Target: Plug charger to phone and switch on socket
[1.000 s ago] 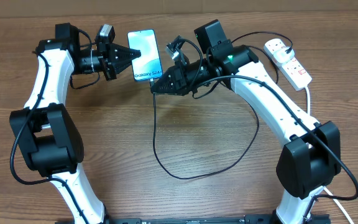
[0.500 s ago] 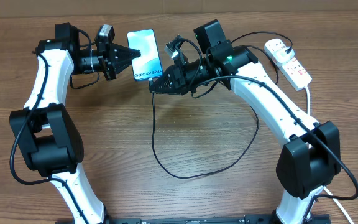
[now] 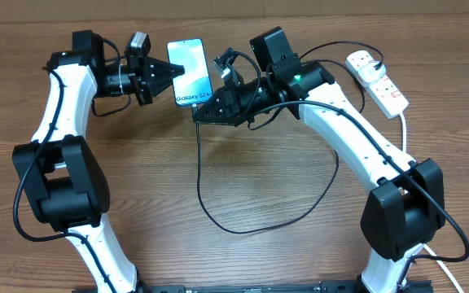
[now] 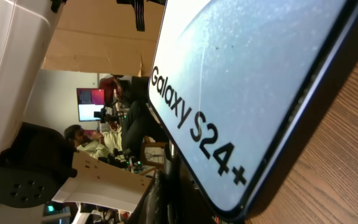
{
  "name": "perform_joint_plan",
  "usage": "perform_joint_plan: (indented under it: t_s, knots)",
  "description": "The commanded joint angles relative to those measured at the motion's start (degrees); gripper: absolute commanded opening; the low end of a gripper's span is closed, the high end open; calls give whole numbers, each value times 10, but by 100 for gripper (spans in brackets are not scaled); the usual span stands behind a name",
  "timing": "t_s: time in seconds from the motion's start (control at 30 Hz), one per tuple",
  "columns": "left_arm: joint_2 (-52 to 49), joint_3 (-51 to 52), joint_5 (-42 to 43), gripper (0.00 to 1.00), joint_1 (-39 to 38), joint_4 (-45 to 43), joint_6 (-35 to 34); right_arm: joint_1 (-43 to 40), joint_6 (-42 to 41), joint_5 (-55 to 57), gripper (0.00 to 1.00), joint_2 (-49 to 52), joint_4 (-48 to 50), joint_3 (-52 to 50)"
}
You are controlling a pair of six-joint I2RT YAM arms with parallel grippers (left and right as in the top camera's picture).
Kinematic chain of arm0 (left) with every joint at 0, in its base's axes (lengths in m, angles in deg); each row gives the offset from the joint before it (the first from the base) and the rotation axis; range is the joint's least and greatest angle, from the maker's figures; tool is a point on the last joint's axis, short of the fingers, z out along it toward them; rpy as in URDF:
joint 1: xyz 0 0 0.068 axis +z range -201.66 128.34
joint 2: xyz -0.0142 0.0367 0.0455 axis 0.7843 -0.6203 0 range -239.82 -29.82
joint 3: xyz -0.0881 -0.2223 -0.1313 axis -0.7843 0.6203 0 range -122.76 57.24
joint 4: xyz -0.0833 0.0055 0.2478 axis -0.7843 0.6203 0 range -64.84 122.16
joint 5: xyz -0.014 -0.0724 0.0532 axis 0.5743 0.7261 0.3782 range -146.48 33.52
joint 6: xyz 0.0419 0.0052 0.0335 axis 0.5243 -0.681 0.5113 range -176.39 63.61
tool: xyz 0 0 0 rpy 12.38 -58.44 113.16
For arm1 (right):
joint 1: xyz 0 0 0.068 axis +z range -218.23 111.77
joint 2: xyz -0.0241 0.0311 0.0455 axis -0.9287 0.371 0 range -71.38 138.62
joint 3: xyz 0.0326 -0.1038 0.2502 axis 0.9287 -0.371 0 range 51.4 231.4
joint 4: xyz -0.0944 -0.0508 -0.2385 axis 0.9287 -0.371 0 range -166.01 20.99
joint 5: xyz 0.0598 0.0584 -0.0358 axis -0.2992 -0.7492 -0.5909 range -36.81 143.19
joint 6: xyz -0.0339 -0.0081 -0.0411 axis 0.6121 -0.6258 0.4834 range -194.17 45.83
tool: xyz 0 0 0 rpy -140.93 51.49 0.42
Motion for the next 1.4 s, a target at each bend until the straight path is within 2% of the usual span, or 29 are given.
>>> perform_joint_plan:
  t_s: [0.0, 1.37]
  knots:
    - [19, -13, 32, 4, 0, 0, -4, -3, -1, 2, 4, 0, 4, -5]
    - [19, -13, 32, 4, 0, 0, -6, -16, 0, 19, 4, 0, -5, -5]
